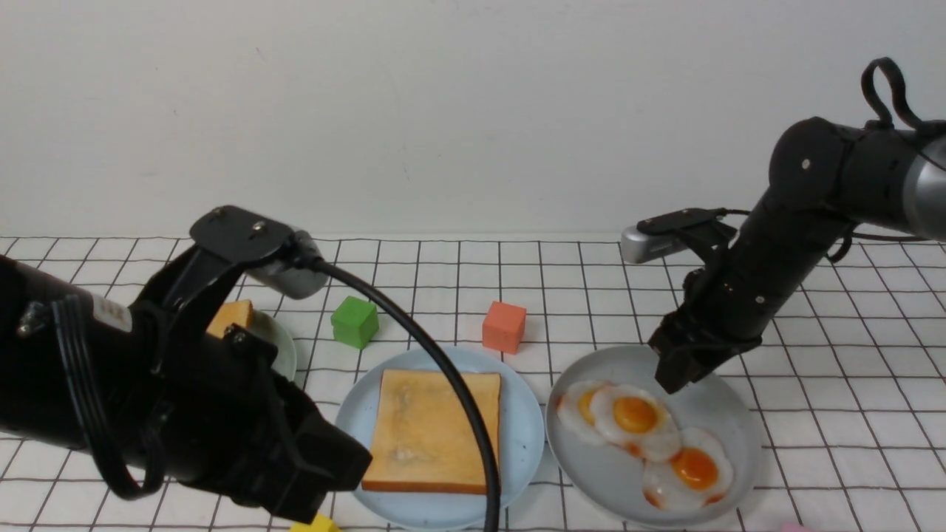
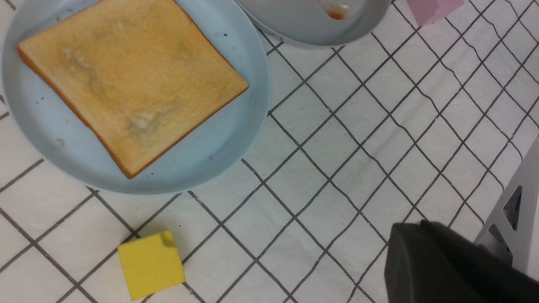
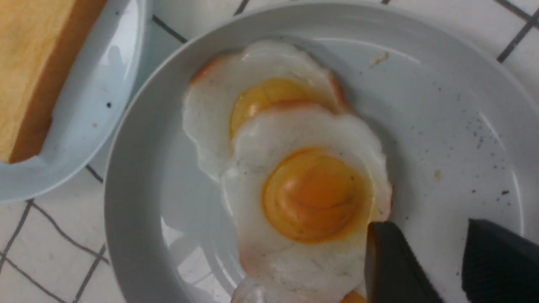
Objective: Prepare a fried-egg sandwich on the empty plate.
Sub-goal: Use the right arm to grab a fried egg
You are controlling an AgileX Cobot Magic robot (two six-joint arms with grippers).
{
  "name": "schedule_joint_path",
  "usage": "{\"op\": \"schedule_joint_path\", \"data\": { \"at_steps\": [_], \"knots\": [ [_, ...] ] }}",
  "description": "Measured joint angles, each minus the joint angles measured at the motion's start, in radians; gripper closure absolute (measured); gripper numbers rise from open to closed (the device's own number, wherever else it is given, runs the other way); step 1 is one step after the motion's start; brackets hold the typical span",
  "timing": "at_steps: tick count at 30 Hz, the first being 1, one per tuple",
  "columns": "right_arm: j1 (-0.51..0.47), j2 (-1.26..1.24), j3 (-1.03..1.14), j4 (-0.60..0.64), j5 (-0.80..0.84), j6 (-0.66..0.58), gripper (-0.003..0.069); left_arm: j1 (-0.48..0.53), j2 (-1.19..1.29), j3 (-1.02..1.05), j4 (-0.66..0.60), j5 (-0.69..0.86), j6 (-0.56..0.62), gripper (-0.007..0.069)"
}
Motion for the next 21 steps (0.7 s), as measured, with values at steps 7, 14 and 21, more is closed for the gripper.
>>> {"op": "schedule_joint_path", "data": {
  "at_steps": [7,14,21],
  "knots": [
    [-0.001,0.033,0.000,0.020,-0.024,0.011,0.0398,0.000,0.000,0.000,0.000,0.000,0.000,0.0589],
    [-0.001,0.037,-0.002,0.047,-0.024,0.011,0.0397,0.000,0.000,0.000,0.000,0.006,-0.003,0.0585],
    [-0.002,0.079,-0.004,0.057,-0.020,0.011,0.0411,0.000,0.000,0.000,0.000,0.006,-0.007,0.0575]
  ]
}}
